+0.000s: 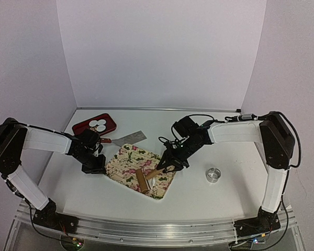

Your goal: Roll out the dumpling wrappers from the dough

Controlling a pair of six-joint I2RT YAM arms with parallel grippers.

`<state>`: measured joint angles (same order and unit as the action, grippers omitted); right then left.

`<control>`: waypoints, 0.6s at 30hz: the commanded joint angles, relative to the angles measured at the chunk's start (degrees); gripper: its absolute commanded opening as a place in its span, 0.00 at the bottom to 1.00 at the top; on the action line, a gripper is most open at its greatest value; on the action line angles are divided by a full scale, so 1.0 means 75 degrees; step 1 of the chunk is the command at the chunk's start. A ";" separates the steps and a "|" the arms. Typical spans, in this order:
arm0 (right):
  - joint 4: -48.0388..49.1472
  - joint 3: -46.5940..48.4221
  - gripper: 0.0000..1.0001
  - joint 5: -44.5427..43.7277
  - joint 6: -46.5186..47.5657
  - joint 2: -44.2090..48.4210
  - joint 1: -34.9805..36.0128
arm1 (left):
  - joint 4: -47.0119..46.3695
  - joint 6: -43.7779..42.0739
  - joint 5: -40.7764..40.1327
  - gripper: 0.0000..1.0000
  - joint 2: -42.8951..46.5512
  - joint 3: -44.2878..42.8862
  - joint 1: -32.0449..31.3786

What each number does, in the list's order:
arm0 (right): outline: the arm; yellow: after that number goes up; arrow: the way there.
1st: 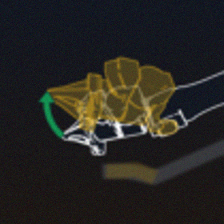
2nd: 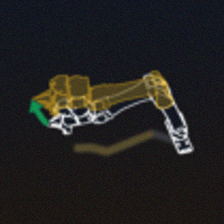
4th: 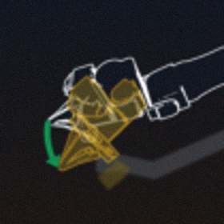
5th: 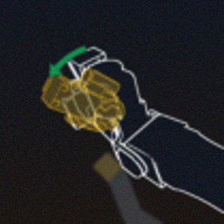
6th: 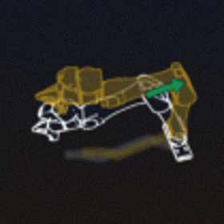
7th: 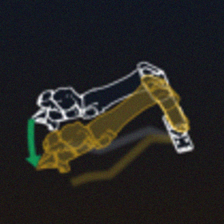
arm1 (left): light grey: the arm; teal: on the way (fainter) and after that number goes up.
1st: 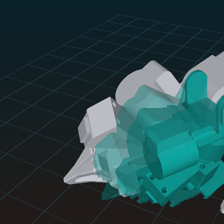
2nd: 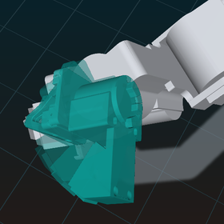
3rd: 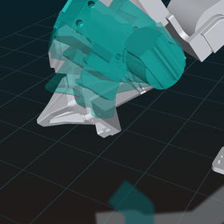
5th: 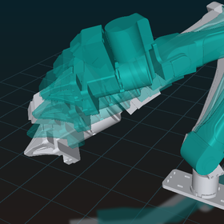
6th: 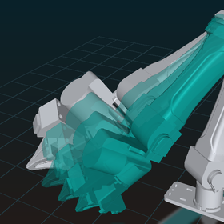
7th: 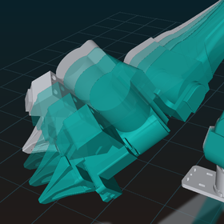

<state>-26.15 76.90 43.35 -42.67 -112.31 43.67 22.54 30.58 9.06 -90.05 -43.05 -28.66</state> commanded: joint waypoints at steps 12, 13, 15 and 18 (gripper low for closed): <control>-0.1511 -0.1787 0.00 -0.3230 0.0487 -0.0042 -0.0817 | 0.0823 0.0015 -0.0644 0.00 0.0433 0.0261 0.1001; -0.1514 -0.1861 0.00 -0.3286 0.0494 -0.0030 -0.0848 | 0.0835 0.0000 -0.0638 0.00 0.0458 0.0266 0.1037; -0.1521 -0.1938 0.00 -0.3356 0.0499 0.0020 -0.0907 | 0.0839 -0.0029 -0.0615 0.00 0.0506 0.0256 0.1084; -0.1556 -0.1947 0.00 -0.3481 0.0495 0.0072 -0.1021 | 0.0845 -0.0045 -0.0587 0.00 0.0542 0.0234 0.1097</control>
<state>-21.56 67.84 42.98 -41.38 -106.87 37.91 24.94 29.85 11.79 -87.94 -41.56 -22.83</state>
